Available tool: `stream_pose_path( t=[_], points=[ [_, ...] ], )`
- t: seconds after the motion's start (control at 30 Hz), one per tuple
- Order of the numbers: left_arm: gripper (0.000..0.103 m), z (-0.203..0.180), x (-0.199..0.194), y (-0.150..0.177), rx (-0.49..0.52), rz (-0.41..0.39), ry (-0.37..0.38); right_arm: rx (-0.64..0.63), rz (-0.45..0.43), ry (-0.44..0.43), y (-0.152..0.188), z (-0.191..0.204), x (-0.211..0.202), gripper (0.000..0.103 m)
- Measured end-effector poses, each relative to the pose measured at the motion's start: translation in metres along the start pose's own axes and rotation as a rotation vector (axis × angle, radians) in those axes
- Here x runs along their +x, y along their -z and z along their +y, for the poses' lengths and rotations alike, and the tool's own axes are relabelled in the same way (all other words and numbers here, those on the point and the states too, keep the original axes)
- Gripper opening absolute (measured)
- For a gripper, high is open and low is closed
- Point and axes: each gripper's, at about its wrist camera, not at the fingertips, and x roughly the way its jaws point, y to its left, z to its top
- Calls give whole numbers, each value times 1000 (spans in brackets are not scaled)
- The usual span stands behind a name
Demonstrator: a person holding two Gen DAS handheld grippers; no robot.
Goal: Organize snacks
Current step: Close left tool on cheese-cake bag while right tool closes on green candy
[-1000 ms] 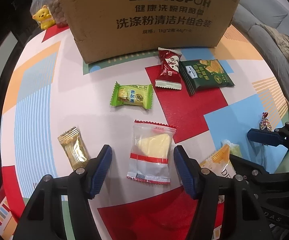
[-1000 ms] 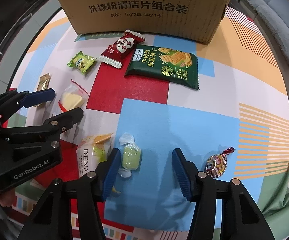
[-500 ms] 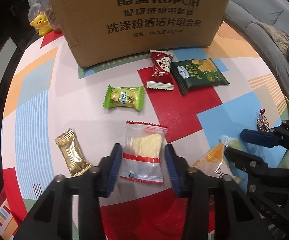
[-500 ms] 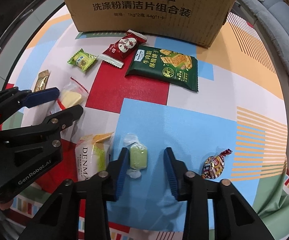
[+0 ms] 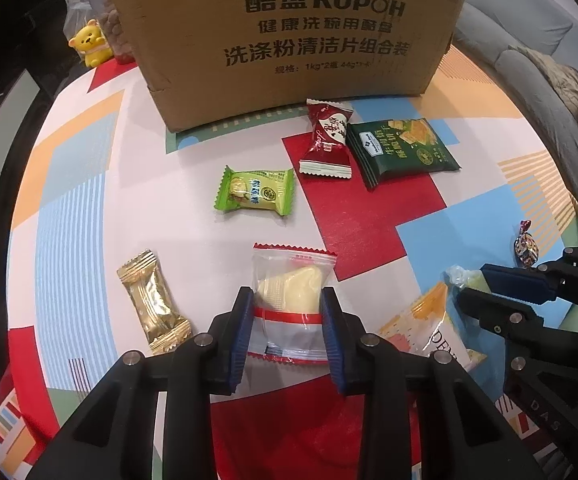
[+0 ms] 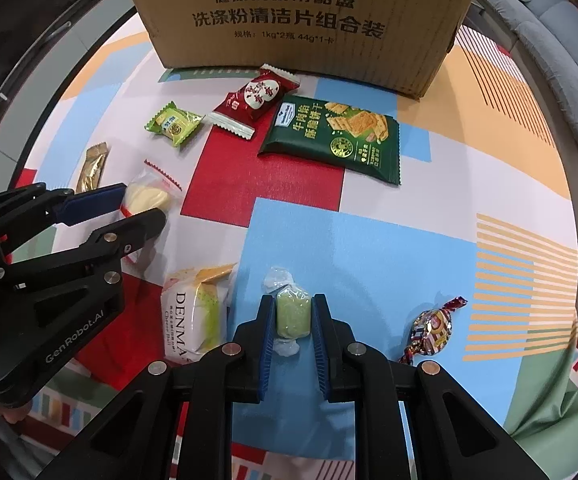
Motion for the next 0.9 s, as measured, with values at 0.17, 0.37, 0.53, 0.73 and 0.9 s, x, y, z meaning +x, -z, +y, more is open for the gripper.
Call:
stream_pose_path(
  t=[0.17, 0.37, 0.53, 0.73, 0.9],
  points=[
    [33, 1, -5, -2, 0, -4, -4, 5, -12, 2, 0, -1, -5, 20],
    [33, 0, -16, -3, -10, -12, -18, 10, -32, 2, 2, -2, -20, 20],
    [33, -1, -26, -1, -18, -25, -28, 13, -53, 3, 4, 0, -32, 20],
    [33, -3, -41, 1, -24, -42, -36, 18, -83, 4, 7, -2, -42, 20],
    [33, -5, -54, 0, -28, -61, -43, 25, -113, 9, 9, -2, -52, 20]
  ],
)
